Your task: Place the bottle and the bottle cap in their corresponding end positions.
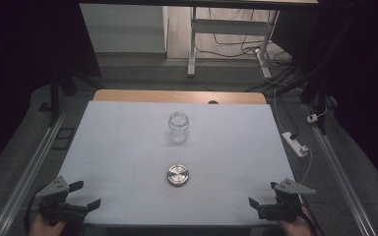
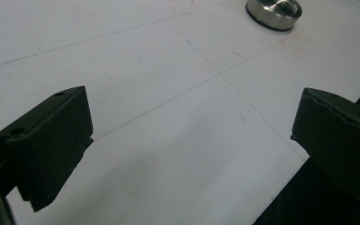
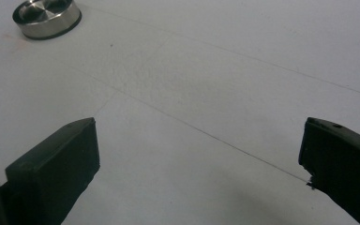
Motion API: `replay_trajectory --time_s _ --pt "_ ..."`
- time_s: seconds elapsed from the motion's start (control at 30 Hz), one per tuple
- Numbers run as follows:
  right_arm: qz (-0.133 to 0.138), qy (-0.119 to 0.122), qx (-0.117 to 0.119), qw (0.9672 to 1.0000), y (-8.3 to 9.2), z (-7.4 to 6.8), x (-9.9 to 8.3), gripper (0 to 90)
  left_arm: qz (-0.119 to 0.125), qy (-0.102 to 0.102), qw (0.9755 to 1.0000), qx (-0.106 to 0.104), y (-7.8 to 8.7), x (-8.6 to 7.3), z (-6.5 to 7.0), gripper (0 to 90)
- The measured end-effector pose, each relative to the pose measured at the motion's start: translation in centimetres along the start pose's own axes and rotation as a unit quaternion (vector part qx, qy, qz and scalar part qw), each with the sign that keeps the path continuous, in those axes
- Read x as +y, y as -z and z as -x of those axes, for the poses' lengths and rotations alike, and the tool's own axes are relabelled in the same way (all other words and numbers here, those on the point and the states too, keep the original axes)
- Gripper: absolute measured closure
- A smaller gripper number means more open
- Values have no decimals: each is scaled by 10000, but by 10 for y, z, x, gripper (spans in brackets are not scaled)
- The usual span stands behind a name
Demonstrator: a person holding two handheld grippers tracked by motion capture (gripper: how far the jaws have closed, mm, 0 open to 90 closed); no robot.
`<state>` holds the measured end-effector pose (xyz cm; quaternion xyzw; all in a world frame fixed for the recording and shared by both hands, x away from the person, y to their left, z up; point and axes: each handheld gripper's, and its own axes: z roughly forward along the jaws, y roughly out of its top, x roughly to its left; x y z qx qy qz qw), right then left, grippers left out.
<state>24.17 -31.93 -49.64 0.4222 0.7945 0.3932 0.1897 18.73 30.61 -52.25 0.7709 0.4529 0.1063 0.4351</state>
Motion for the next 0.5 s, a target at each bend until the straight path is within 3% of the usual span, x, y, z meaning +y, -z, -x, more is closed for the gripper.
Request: replay_trajectory --time_s 0.17,0.33,0.5 --pt "-24 -56 12 10000 4 0 -2 0 -61 -31 10000 69 1 -1 2 2" --pt "-131 -72 23 9999 6 -1 -3 0 -309 -89 9994 158 0 -2 5 2" --pt "-182 -127 18 9998 7 0 -4 0 -375 -40 9992 137 -1 -1 4 1"
